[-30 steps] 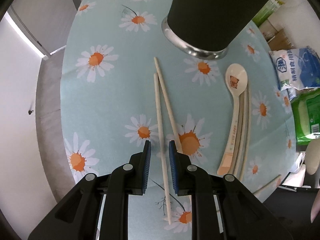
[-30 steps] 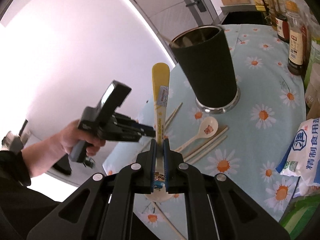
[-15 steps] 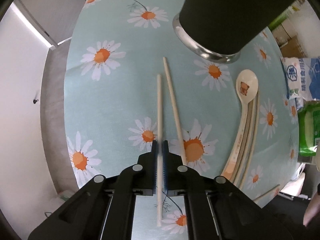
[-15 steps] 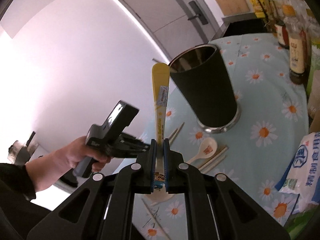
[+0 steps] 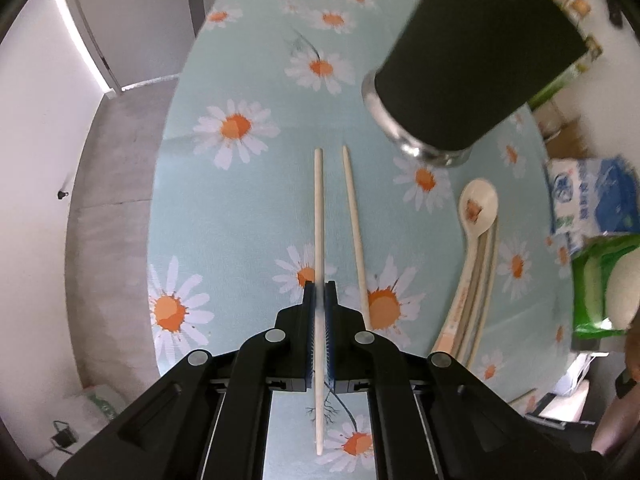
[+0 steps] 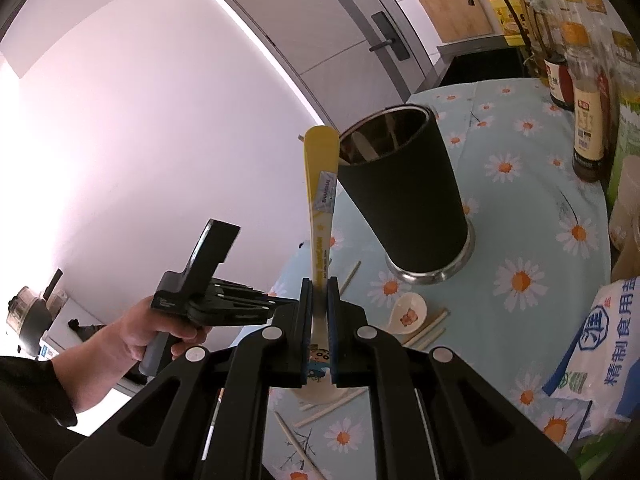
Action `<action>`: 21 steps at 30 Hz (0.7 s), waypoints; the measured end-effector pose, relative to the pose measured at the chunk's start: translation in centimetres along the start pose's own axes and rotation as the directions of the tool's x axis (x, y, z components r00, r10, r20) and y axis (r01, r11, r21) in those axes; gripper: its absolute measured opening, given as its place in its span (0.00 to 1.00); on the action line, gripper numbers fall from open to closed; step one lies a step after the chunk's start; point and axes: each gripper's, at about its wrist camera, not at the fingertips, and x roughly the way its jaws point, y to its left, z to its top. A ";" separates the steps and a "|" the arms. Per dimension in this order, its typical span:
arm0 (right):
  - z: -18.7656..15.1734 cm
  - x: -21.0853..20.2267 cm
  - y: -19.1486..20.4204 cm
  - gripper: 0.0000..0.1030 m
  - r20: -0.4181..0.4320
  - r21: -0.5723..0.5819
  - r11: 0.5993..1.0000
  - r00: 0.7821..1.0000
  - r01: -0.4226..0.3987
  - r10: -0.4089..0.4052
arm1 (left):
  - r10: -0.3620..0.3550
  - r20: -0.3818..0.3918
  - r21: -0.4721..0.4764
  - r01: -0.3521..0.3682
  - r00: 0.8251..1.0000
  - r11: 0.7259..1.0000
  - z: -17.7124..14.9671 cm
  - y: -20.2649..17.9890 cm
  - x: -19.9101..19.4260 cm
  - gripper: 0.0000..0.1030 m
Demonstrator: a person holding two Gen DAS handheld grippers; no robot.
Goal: Organize utensils
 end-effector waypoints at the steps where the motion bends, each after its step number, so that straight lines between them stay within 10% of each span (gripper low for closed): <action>1: 0.2 0.0 0.1 0.08 0.004 -0.007 1.000 1.000 0.005 -0.005 | -0.015 0.022 -0.009 0.015 1.000 1.000 0.0 0.2 -0.7 0.03; 13: 3.4 -0.7 0.9 0.08 0.104 -0.057 0.998 0.994 -0.007 0.013 | -0.120 0.252 0.038 0.114 0.960 0.993 1.8 -2.4 -8.8 0.03; 21: 6.0 -0.2 0.1 0.08 0.191 -0.026 0.999 0.981 -0.029 0.033 | -0.203 0.399 0.144 0.157 0.894 0.977 3.9 -6.3 -13.8 0.03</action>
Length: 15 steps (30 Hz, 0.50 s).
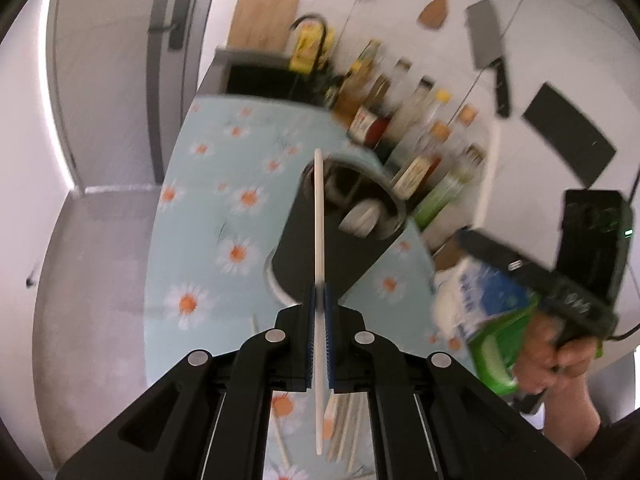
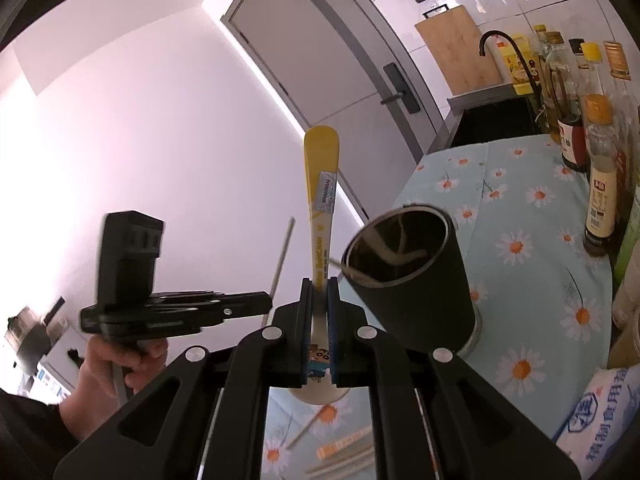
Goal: Organize utensils
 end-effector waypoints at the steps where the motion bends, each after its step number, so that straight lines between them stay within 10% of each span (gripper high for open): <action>1: 0.2 0.0 0.0 0.08 0.010 0.000 1.000 1.000 0.002 -0.002 | -0.005 0.023 0.013 0.005 1.000 1.000 0.4 -0.5 -0.4 0.03; 15: 4.4 0.9 -2.9 0.08 0.160 0.112 0.992 0.984 0.062 -0.080 | -0.102 0.327 0.118 0.066 0.940 0.991 6.6 -3.2 -2.4 0.03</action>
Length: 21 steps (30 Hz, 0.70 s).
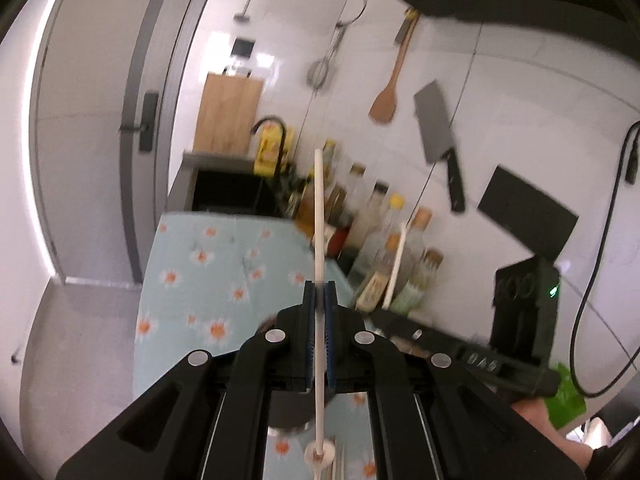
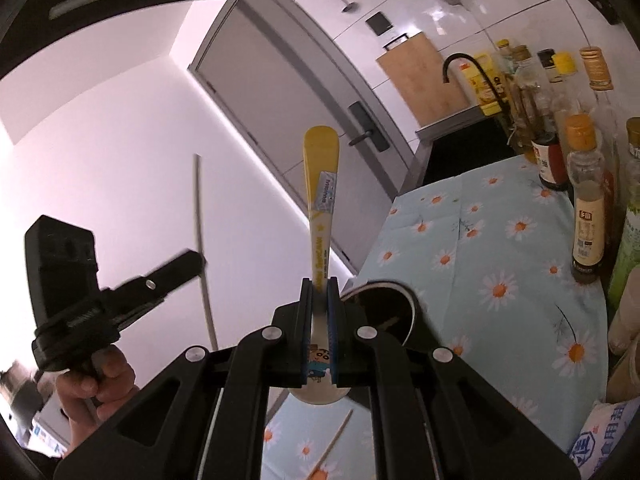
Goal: Organize utensils
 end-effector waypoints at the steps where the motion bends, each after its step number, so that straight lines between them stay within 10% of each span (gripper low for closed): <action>1: 0.3 0.1 -0.1 0.08 0.012 0.004 1.000 1.000 0.008 -0.008 | -0.009 0.014 0.015 0.008 1.000 1.000 0.4 -0.3 0.3 0.03; 21: 1.2 3.5 -1.0 0.08 0.081 -0.023 0.995 0.992 0.101 -0.099 | 0.005 0.276 0.031 -0.015 0.961 0.999 0.1 1.9 3.8 0.03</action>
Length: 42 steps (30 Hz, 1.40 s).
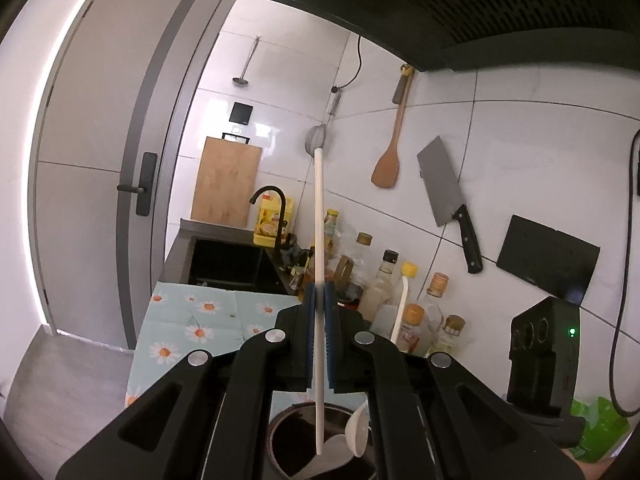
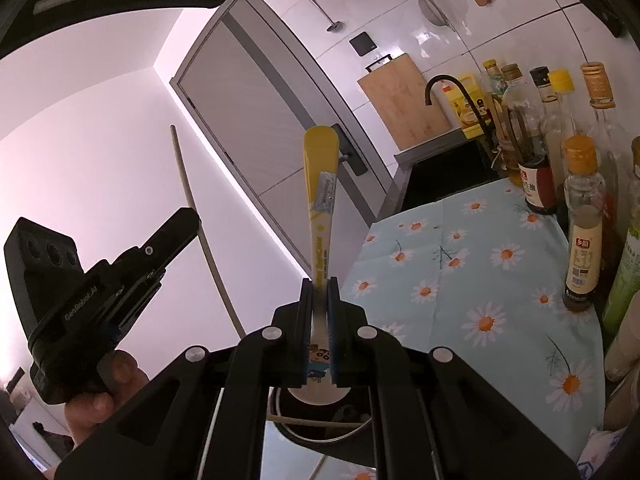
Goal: Organize utensils
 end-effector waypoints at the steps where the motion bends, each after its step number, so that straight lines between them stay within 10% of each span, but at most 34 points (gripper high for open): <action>1: -0.1 0.2 -0.1 0.08 0.000 -0.001 1.000 1.000 0.007 -0.007 | -0.002 0.005 0.003 0.002 1.000 1.000 -0.3 0.1 0.2 0.03; 24: -3.1 3.6 -0.1 0.08 -0.098 -0.066 0.996 0.993 0.056 -0.063 | -0.038 -0.120 0.006 0.039 0.992 0.999 -6.2 1.5 2.2 0.04; 29: -3.2 3.4 -0.1 0.34 -0.105 -0.057 0.997 0.993 0.056 -0.062 | -0.036 -0.153 -0.011 0.035 0.988 0.999 -6.5 1.8 2.0 0.04; 42: -2.0 0.3 -0.1 0.34 -0.043 -0.020 0.998 0.998 0.052 -0.053 | -0.015 -0.145 -0.035 0.010 0.989 0.999 -6.0 1.9 0.3 0.09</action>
